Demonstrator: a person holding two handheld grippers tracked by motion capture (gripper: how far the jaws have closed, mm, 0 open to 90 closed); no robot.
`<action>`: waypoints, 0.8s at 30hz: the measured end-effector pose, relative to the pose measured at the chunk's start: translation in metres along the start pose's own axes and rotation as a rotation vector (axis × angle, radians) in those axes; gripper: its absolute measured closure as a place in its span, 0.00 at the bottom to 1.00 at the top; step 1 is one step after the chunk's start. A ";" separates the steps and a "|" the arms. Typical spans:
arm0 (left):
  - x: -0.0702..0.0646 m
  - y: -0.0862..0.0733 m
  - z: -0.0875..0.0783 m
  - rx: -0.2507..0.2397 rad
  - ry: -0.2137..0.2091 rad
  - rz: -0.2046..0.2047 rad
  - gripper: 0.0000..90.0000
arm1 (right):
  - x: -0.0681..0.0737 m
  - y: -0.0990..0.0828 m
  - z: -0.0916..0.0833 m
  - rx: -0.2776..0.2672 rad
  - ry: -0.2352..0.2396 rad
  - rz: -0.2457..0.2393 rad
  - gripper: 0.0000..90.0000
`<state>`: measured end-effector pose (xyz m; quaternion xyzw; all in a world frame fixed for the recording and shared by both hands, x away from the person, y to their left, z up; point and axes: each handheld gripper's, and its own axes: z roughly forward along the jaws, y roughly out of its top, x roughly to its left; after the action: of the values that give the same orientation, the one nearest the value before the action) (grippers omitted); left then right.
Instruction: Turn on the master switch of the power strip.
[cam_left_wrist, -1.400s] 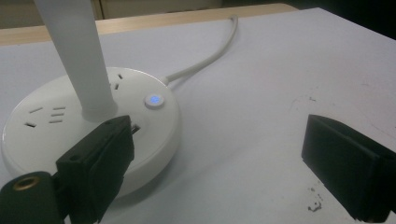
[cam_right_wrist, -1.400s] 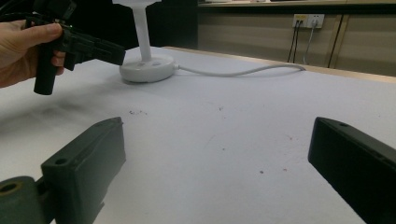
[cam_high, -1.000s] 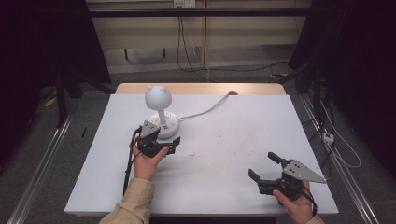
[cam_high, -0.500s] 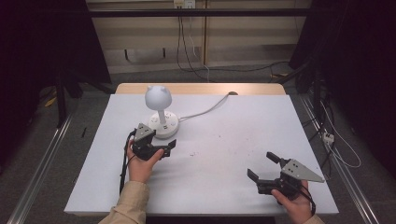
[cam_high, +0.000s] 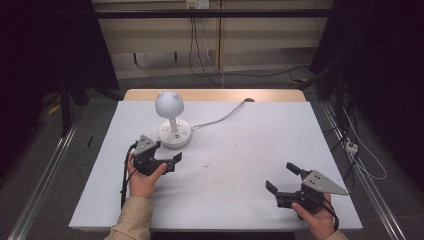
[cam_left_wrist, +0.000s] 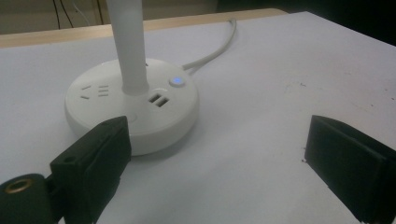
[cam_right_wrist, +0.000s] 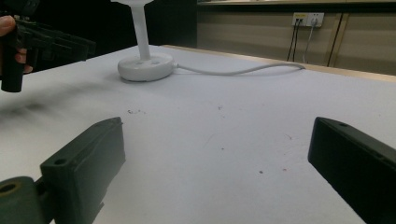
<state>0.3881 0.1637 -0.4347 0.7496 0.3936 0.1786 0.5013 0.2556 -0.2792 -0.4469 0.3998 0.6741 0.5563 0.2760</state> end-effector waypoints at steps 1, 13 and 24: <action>0.001 0.000 -0.001 0.003 0.001 0.007 0.08 | 0.000 0.000 0.000 0.001 0.001 0.001 0.04; 0.005 -0.004 -0.013 0.001 -0.002 0.013 0.07 | 0.000 0.000 0.000 0.003 0.001 0.002 0.04; 0.010 -0.006 -0.023 -0.006 0.006 0.013 0.07 | 0.000 0.000 0.000 0.006 0.004 -0.001 0.04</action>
<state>0.3762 0.1864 -0.4317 0.7501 0.3898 0.1850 0.5011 0.2558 -0.2788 -0.4474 0.3993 0.6767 0.5547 0.2738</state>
